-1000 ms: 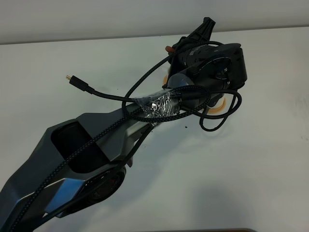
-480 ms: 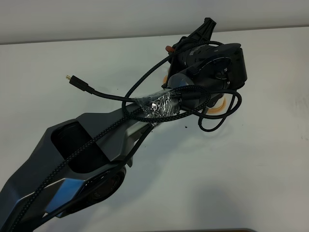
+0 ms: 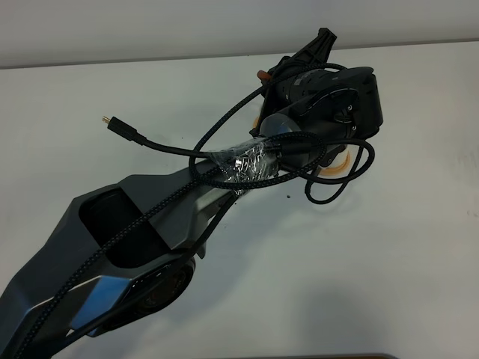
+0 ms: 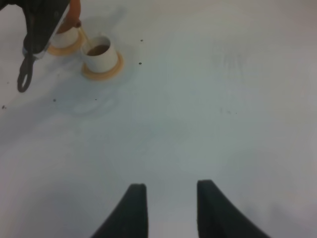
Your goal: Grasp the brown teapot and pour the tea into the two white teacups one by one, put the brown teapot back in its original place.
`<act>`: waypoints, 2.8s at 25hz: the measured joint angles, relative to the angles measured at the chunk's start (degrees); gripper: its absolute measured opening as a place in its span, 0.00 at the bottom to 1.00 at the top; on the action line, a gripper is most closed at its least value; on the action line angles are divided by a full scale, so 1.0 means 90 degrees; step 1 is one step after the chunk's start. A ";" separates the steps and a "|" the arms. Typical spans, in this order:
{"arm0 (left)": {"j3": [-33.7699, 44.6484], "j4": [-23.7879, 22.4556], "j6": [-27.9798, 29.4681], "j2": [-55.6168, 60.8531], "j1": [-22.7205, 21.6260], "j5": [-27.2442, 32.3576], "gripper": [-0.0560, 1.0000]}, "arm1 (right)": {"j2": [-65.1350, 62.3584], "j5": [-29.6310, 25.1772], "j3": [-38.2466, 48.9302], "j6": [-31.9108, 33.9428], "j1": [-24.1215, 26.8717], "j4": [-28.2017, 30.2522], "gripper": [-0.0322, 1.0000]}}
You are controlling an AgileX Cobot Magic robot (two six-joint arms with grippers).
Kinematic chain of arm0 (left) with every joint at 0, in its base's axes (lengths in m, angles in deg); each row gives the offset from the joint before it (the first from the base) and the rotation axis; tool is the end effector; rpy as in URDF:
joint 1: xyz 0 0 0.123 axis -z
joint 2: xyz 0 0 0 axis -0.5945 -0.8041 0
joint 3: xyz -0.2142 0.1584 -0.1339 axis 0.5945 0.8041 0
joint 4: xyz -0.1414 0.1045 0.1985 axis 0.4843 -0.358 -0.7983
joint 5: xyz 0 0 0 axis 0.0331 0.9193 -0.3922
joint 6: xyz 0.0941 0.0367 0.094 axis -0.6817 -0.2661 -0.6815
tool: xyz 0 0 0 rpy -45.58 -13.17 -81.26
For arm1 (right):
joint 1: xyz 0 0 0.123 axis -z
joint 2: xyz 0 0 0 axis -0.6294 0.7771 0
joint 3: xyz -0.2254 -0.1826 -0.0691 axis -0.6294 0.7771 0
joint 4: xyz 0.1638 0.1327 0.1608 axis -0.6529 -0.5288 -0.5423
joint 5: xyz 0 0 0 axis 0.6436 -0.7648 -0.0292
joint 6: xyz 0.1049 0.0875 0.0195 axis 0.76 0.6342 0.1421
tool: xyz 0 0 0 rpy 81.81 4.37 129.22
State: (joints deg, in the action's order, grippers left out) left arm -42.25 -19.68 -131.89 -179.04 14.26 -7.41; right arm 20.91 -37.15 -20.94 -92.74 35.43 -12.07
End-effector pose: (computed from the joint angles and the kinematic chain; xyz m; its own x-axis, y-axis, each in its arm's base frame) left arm 0.4484 -0.3775 0.1662 0.2303 0.6965 0.6796 0.5125 -0.6805 0.5237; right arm 0.0319 0.0316 0.2590 -0.4627 -0.0648 -0.8841 -0.2663 0.9614 0.0689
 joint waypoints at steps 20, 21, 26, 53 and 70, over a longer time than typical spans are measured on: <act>0.0000 -0.0218 -0.0018 0.0000 0.0000 -0.0223 0.16 | 0.0000 0.0000 0.0000 0.0000 0.0000 0.0000 0.26; 0.0000 -0.0213 -0.0018 0.0000 0.0000 -0.0240 0.16 | 0.0000 0.0000 0.0000 0.0000 0.0000 0.0000 0.26; 0.0000 -0.0199 -0.0021 0.0000 0.0000 -0.0269 0.16 | 0.0000 0.0000 0.0000 0.0000 0.0000 0.0000 0.26; 0.0000 0.0605 0.0367 0.0000 -0.0090 0.0026 0.16 | 0.0000 0.0000 0.0000 0.0000 0.0000 0.0000 0.26; -0.0034 0.2181 0.2092 0.0840 -0.0090 0.0389 0.16 | 0.0000 0.0000 0.0000 0.0000 0.0000 0.0000 0.26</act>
State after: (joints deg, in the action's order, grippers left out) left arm -42.55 -0.06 -113.07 -171.48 13.46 -3.91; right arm 20.91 -37.15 -20.94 -92.74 35.43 -12.07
